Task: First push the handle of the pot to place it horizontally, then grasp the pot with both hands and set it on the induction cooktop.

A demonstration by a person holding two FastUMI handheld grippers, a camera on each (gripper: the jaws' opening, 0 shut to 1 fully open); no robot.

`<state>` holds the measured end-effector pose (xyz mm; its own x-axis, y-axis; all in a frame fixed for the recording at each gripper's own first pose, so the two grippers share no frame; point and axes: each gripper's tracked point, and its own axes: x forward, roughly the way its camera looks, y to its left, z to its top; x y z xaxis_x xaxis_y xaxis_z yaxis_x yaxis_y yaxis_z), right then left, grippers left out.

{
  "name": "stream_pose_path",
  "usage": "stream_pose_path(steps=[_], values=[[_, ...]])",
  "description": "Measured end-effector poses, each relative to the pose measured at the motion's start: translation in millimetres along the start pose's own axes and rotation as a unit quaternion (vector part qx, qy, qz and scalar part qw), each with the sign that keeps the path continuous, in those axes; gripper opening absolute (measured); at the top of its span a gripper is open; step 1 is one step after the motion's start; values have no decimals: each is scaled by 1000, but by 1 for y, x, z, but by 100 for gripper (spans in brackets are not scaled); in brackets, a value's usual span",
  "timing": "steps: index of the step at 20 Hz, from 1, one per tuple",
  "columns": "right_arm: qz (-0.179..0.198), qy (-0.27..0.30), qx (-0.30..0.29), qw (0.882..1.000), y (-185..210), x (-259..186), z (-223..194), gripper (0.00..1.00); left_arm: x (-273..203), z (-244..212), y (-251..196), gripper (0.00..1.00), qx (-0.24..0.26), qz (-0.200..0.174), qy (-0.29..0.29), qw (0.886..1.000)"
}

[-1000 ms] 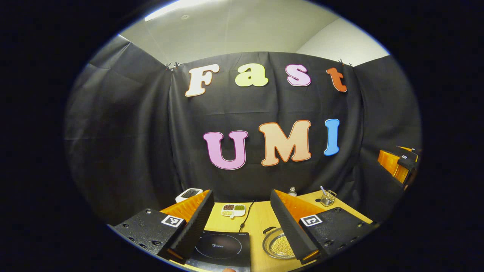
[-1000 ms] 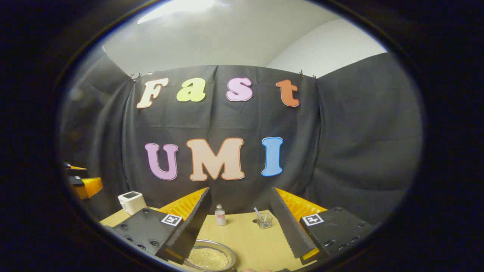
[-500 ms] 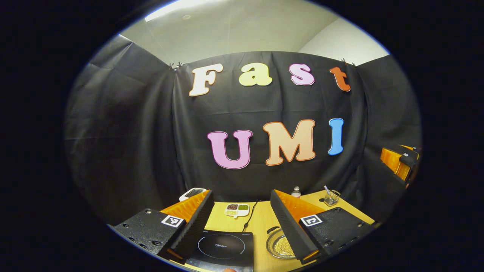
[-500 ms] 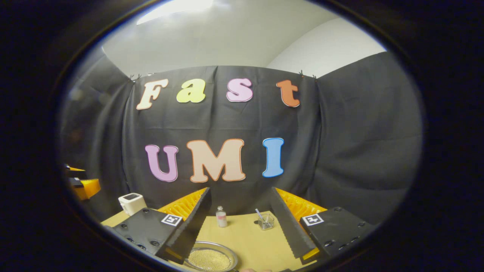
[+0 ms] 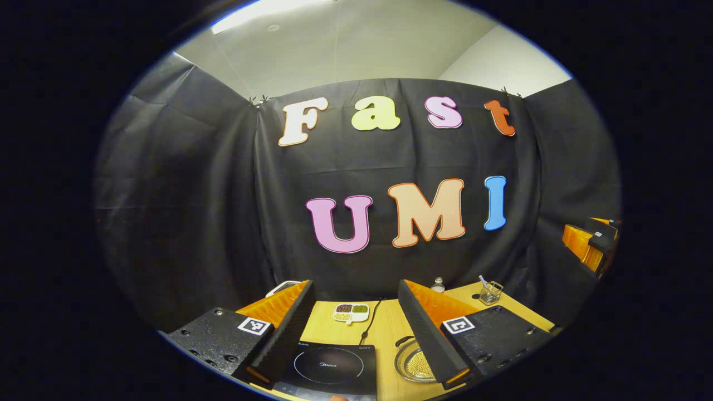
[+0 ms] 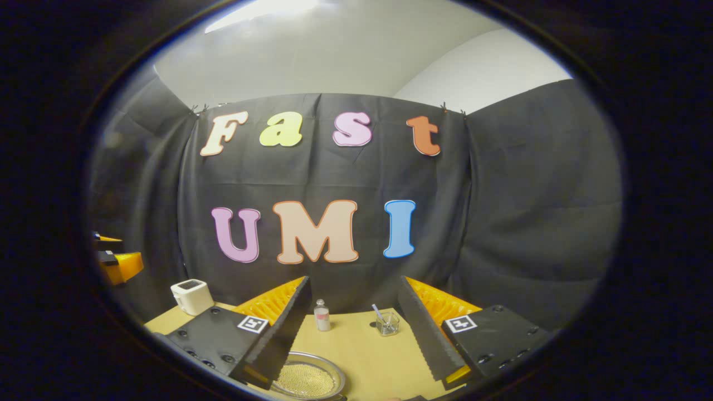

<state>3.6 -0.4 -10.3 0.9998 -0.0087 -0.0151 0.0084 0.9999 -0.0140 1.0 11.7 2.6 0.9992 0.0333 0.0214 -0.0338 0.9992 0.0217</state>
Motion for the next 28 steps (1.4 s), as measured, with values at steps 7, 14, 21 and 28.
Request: stream_pose_path(steps=[7, 14, 21, 28], values=[[6, 16, -2, 1000, 6, -2, -7, 76, 0, 0, 0, 96, 1, -5, -3, 1000], [24, 29, -10, 999, 18, -5, -17, 10, 3, -4, 5, 97, -1, -2, 3, 1000], [47, 61, -4, 997, 27, -5, -53, 9, 2, 1, 13, 96, 6, 7, -4, 1000], [78, 154, -3, 985, 36, -15, -145, 9, -6, 13, 21, 96, 8, 21, -17, 1000]])
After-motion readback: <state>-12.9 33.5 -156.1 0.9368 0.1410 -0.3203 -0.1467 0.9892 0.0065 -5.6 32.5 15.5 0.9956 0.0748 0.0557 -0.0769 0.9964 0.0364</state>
